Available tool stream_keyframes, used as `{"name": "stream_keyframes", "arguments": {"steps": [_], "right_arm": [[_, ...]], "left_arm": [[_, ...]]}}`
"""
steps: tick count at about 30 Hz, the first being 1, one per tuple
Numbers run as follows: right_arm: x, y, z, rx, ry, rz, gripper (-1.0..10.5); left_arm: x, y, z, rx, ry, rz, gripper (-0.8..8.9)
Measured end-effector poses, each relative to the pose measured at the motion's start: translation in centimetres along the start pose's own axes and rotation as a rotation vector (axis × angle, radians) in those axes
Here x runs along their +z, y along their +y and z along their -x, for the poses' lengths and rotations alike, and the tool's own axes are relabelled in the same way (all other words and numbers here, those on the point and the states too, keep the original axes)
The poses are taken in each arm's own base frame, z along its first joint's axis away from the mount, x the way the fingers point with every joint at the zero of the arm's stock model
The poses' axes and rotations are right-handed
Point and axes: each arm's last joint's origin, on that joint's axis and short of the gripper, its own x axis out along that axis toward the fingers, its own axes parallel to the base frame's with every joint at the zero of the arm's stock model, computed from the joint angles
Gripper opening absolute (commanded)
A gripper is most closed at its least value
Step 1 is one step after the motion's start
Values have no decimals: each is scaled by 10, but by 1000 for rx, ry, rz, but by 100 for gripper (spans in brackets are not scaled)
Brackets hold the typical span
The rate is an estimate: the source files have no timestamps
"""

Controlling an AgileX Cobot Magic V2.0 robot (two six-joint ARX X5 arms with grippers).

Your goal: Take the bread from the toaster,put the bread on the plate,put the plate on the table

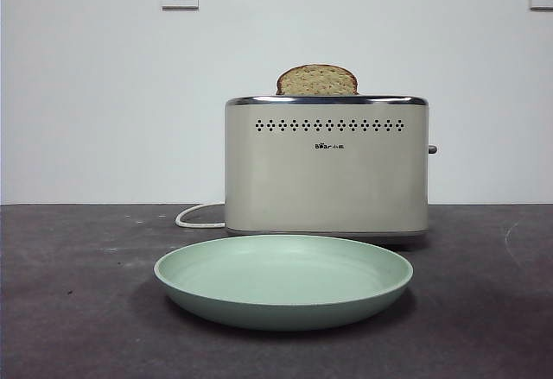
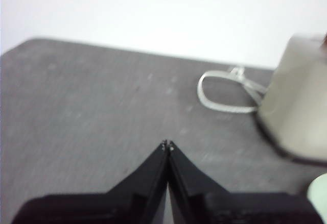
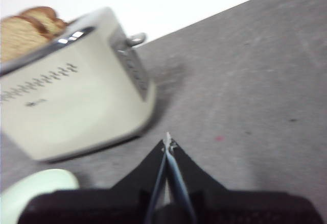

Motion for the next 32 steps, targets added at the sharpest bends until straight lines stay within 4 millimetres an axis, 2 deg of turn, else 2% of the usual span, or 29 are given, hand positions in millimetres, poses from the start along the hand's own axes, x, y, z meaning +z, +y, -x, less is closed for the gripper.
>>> {"name": "stream_keyframes", "arguments": {"steps": [7, 13, 17, 21, 27, 32], "right_arm": [[37, 20, 10, 152, -30, -37, -9], [66, 37, 8, 278, 147, -72, -9], [96, 53, 5, 382, 267, -48, -9], [124, 66, 0, 411, 386, 6, -9], [156, 81, -4, 411, 551, 117, -9], [169, 88, -4, 434, 607, 178, -8]], "left_arm": [[41, -11, 16, -102, -42, 61, -6], [74, -21, 24, -212, 40, 85, -6], [96, -28, 26, -297, 112, 97, -6], [115, -33, 28, -360, 158, 100, -6], [139, -39, 35, -387, 204, 65, -6], [147, -41, 39, -404, 236, 30, -6]]}}
